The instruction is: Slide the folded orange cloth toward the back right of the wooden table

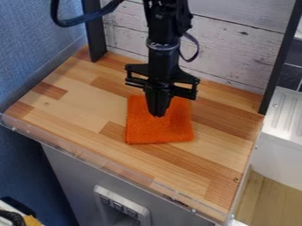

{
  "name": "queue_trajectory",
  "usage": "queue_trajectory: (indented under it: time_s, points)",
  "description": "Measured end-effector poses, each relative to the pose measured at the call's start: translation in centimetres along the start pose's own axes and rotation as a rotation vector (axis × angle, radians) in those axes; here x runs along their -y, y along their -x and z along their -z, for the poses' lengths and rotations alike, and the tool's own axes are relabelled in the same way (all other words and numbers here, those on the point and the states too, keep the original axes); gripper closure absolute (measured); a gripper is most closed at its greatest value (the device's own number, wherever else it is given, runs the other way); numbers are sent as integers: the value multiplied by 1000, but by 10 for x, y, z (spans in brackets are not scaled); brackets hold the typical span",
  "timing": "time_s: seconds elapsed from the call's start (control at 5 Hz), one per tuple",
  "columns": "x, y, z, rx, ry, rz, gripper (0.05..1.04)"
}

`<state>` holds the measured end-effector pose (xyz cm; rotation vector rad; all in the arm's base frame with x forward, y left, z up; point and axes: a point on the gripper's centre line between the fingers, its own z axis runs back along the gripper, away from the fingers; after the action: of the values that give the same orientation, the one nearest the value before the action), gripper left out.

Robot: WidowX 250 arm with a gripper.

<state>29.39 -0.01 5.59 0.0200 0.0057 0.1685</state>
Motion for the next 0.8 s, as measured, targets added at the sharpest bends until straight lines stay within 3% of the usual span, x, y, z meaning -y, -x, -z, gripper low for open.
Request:
queue_trajectory:
  time_s: [0.4, 0.8]
  points:
    - [-5, -4, 26, -37, 18, 11, 1020]
    - [-6, -12, 36, -26, 31, 19, 1020]
